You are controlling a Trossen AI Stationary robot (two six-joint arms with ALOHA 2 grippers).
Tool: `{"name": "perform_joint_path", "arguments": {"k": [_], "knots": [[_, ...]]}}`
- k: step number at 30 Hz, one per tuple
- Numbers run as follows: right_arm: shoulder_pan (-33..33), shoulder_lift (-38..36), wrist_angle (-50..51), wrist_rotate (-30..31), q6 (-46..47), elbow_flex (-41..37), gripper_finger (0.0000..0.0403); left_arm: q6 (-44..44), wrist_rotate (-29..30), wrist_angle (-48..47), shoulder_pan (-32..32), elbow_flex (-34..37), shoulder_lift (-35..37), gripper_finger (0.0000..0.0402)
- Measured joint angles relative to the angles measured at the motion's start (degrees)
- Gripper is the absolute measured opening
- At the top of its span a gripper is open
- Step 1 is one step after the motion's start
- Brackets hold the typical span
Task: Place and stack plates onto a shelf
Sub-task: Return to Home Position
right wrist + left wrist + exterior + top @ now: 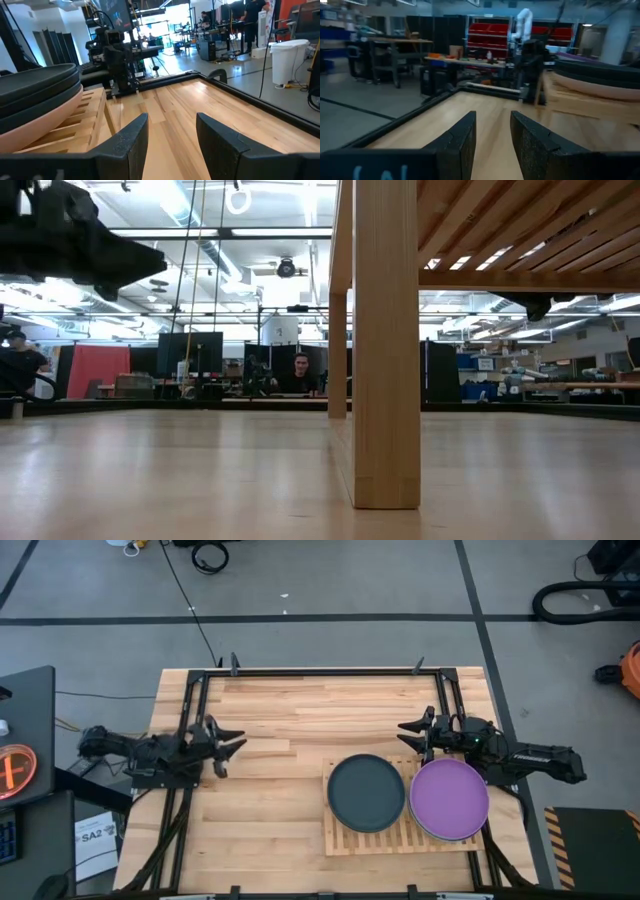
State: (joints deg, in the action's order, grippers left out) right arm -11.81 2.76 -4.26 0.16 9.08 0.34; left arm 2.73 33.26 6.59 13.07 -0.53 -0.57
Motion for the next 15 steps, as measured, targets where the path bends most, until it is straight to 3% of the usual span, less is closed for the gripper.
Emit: {"name": "perform_joint_path", "arguments": {"k": [3, 8, 15], "knots": [[0.0, 0.0, -0.05, 0.02, 0.08, 0.0, 0.0171, -0.47, -3.32, -0.85, -4.49, 0.01, -0.16, 0.0125], [0.0, 0.0, -0.16, 0.11, 0.16, 0.0, 0.0171, -1.35, -15.6, -1.05, -11.93, 0.06, -0.14, 0.0125], [0.0, -0.02, -0.24, 0.17, 0.18, 0.0, 0.0171, 0.23, -27.87, -4.13, -20.11, 0.06, -0.16, 0.0125]]}}
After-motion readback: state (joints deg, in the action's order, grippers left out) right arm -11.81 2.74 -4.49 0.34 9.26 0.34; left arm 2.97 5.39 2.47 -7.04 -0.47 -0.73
